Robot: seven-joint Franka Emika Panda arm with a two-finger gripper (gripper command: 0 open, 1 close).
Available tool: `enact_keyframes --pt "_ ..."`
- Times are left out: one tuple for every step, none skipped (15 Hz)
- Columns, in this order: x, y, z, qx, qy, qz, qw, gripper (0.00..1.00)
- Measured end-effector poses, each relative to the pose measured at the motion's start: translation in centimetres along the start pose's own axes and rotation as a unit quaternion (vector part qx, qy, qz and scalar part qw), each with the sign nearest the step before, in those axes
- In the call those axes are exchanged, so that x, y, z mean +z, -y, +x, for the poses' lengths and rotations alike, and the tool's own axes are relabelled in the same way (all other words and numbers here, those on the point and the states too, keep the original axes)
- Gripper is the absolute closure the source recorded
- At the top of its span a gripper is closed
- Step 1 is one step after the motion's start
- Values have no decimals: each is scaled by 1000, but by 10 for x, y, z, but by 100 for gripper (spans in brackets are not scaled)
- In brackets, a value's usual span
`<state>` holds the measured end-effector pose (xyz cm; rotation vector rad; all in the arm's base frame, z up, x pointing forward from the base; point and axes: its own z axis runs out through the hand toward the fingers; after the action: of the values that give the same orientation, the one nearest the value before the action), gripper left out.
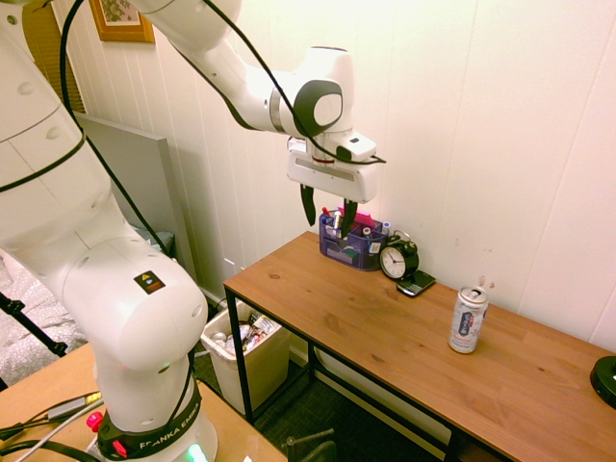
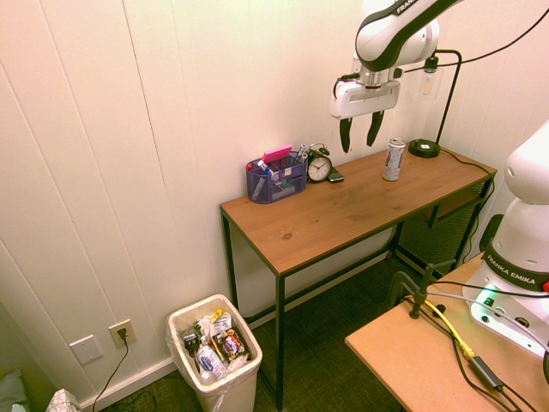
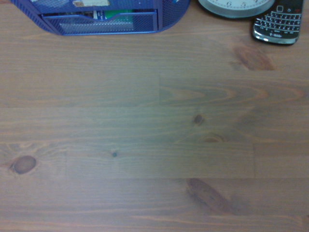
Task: Throw the can in the trash bin
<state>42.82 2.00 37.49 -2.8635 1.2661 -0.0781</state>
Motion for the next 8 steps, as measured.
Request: enact_keyframes --pt "1 0 0 1 2 -1 1000 0" --pt "2 -1 1 7 5 -2 1000 0" --pt "6 -4 4 18 7 -9 1000 0" --pt "14 -9 9 32 12 -18 999 0" --pt "26 -15 17 44 19 -27 999 0" --pt "42 -20 25 56 26 -36 997 0" --pt "59 -25 34 71 33 -46 996 0" --pt "77 -29 43 89 37 -59 994 0"
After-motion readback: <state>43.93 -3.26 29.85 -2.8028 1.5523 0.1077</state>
